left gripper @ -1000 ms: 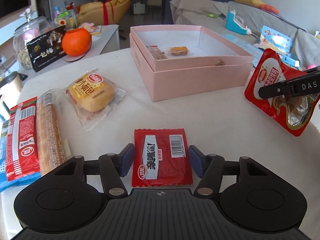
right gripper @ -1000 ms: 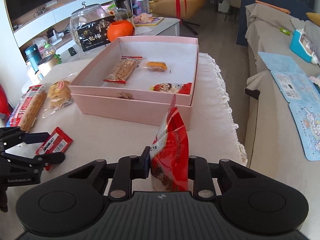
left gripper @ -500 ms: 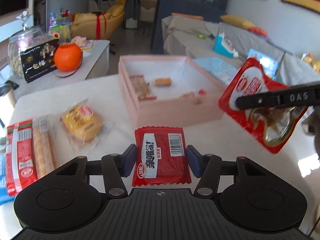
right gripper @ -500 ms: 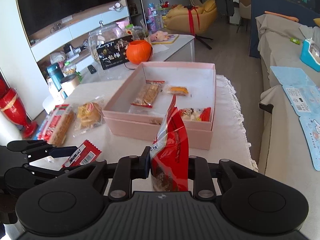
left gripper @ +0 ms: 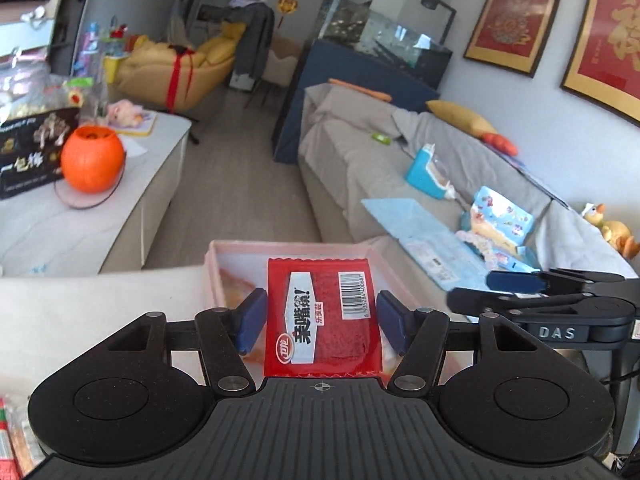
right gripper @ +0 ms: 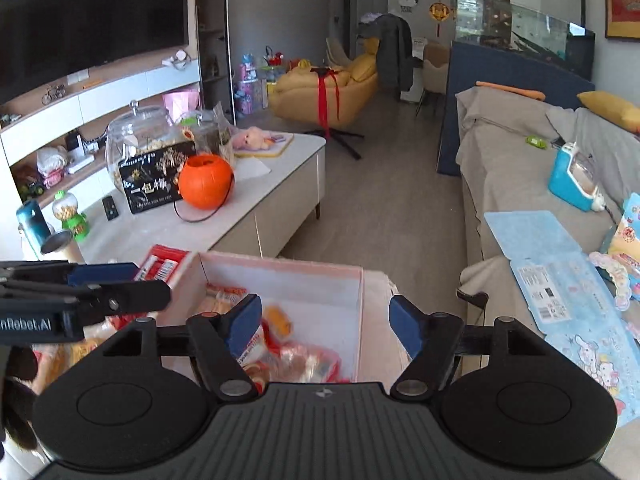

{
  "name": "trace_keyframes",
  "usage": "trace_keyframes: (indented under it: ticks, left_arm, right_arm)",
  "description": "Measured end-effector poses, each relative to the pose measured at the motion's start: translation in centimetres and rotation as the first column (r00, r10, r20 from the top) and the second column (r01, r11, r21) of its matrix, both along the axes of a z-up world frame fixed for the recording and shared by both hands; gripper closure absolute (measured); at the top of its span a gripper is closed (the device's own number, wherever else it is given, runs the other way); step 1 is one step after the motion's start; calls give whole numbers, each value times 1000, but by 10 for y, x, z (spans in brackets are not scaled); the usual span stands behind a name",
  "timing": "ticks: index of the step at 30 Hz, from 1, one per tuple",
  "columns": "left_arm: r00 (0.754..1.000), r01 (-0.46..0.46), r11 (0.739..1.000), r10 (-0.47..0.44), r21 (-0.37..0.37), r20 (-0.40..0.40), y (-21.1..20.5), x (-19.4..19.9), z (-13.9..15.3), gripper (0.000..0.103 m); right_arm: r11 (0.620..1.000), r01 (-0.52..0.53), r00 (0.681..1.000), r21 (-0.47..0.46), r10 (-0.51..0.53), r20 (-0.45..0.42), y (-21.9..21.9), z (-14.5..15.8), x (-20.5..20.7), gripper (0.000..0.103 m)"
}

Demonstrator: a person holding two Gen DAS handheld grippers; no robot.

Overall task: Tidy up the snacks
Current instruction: 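Carry the chicken pouch and red sachet over the pink box and release both inside, then move the left gripper to the red-and-white strip packet and grasp it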

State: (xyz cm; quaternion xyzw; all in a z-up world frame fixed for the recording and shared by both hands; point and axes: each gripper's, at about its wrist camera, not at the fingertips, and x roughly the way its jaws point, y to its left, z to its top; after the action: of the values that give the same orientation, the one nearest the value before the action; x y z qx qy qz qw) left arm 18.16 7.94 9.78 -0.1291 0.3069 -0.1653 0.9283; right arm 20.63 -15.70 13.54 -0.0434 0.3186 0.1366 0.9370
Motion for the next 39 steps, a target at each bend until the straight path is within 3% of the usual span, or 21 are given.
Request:
trace_keyframes:
  ticks: [4, 5, 7, 10, 11, 12, 13, 16, 18, 20, 22, 25, 27, 32, 35, 37, 39]
  left_arm:
    - [998, -29, 999, 30, 16, -58, 24, -5, -19, 38]
    - [997, -26, 1000, 26, -9, -67, 30, -7, -21, 39]
    - [997, -3, 994, -6, -110, -81, 38, -8, -22, 38]
    - [998, 34, 956, -50, -291, -46, 40, -4, -18, 39]
    - [998, 48, 951, -60, -306, -33, 36, -2, -17, 39]
    - [998, 52, 957, -62, -287, -29, 30, 0, -16, 39]
    - [998, 36, 971, -46, -238, -38, 24, 3, -16, 39]
    - [1000, -9, 996, 7, -89, -21, 17, -2, -17, 39]
    - [997, -77, 997, 77, 19, -22, 27, -10, -18, 39]
    - [983, -172, 979, 178, 112, -40, 48, -17, -23, 39]
    - [971, -209, 967, 222, 143, -87, 68, -18, -36, 39]
    - [965, -183, 968, 210, 172, -156, 81, -24, -58, 41]
    - [974, -148, 968, 178, 201, -140, 78, -36, -63, 41]
    - [983, -67, 991, 86, 119, -164, 78, -78, -64, 43]
    - [984, -65, 998, 67, 19, -167, 87, -108, -58, 49]
    - [989, -102, 994, 98, -29, -111, 97, -134, -44, 49]
    - [985, -170, 985, 169, -28, -47, 108, -154, -29, 49]
  right_arm:
    - [997, -6, 1000, -76, 4, -29, -1, -33, -18, 32]
    - [996, -19, 999, -82, 16, -34, 1, -40, -24, 32]
    - [995, -48, 998, -86, 44, -38, 8, -50, -38, 31]
    - [991, -61, 998, -120, 60, -16, 22, -64, -52, 31]
    - [989, -57, 998, -137, 57, -7, 28, -69, -59, 30]
    - [987, -58, 998, -149, 58, -5, 34, -73, -62, 29]
    - [984, -56, 998, -171, 59, 14, 41, -77, -69, 25]
    - [972, -91, 994, -217, 103, 44, 53, -83, -88, 25]
    - [964, -120, 988, -236, 139, 65, 56, -85, -102, 25]
    - [960, -134, 984, -247, 159, 84, 55, -86, -113, 24]
    - [962, -155, 981, -226, 176, 77, 55, -87, -118, 21]
    - [969, -193, 980, -158, 199, 24, 60, -90, -119, 21]
    - [970, -205, 979, -128, 206, -5, 67, -94, -117, 21]
    - [956, -270, 963, -113, 270, -11, 84, -92, -127, 21]
    - [941, -322, 947, -104, 322, -16, 94, -90, -134, 21]
    - [933, -349, 937, -86, 348, -29, 102, -89, -133, 21]
    - [926, -372, 928, -62, 369, -47, 115, -90, -131, 21]
